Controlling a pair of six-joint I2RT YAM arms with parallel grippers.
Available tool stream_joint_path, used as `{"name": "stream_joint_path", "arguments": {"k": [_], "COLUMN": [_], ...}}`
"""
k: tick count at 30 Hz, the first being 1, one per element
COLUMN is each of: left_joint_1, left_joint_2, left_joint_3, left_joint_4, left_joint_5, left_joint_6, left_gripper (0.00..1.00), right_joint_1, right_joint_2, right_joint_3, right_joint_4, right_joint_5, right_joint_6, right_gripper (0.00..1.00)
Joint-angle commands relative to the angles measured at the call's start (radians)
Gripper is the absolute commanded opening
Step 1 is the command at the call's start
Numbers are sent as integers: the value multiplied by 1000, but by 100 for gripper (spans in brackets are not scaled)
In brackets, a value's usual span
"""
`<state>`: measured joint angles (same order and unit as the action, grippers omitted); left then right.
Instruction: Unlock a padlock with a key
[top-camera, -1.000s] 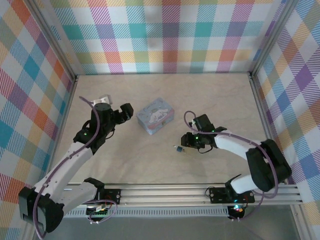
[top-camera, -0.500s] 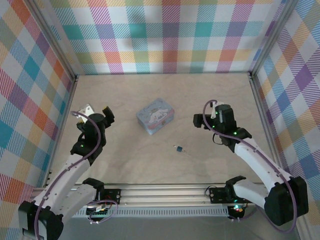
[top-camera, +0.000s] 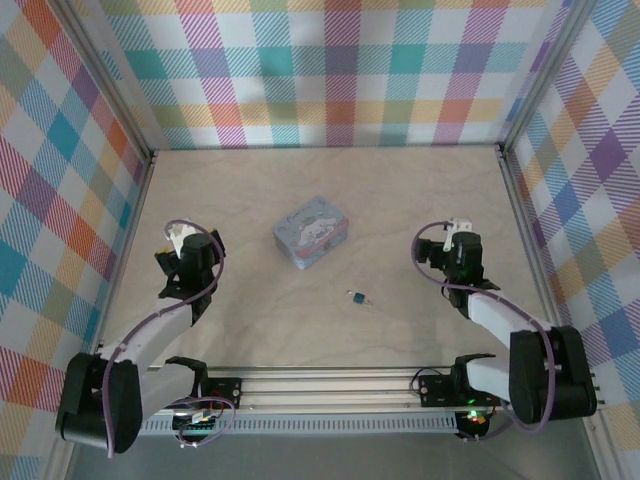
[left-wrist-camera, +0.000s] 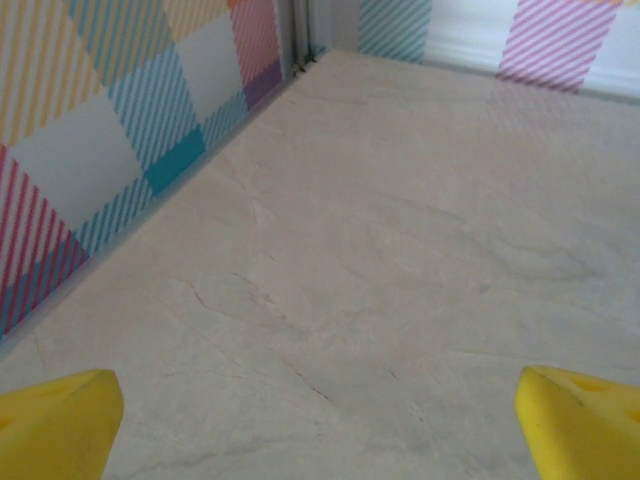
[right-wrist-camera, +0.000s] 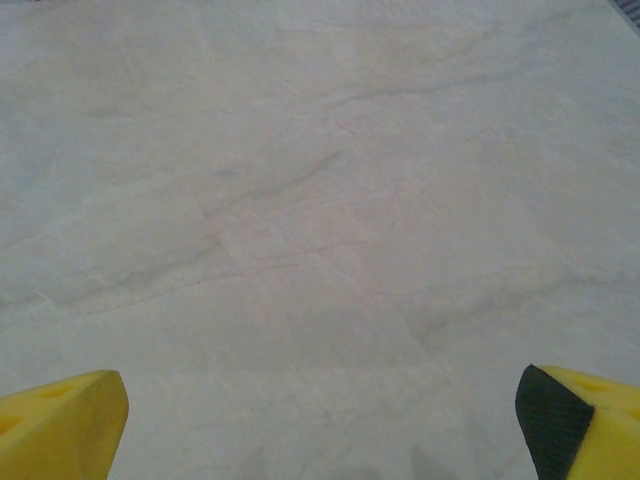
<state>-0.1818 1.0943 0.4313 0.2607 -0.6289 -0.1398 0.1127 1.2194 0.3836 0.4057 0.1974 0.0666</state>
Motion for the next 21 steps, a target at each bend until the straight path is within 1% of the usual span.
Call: {"name": "stream_joint_path", "arguments": {"k": [1,3,6,10,13,15,18,19,20,21], "left_joint_1": [21,25,32,47,57,63,75,81,91,99], "left_joint_2": [59,106,178,263,328,366,473,469,459,476], "left_joint_3": [-37,-50,-67,-73,-94,-101,-95,-75,-34,-11], "left_joint_4": [212,298,417,501,584,626,713,677,584,564], "left_joint_5": [92,145,231,360,438,478,531,549,555,555], "left_joint_6": [90,123,163,178,196,206,214,215,202,191], "left_gripper": [100,100,100,100,100,100,100,100,100,100], "right_joint_1": [-13,-26,-59,-84,-100,-111,-127,-129,-129,-129], "right_joint_2": [68,113,168,257,324,315,319,317,317,318], "right_joint_3": [-17,-39,-35,-54,-33,21,27,29,29,29], "right_joint_4": [284,380,417,525,561,434,428,422,425,423], "right_joint_5": [-57,-83,-137,-191,-217,-237,-265,-269,-269,-268], "right_joint_6": [-83,-103,-84,-77,-66,-59,-48,-48,-47,-48], "right_gripper": [100,100,100,100,100,100,100,100,100,100]}}
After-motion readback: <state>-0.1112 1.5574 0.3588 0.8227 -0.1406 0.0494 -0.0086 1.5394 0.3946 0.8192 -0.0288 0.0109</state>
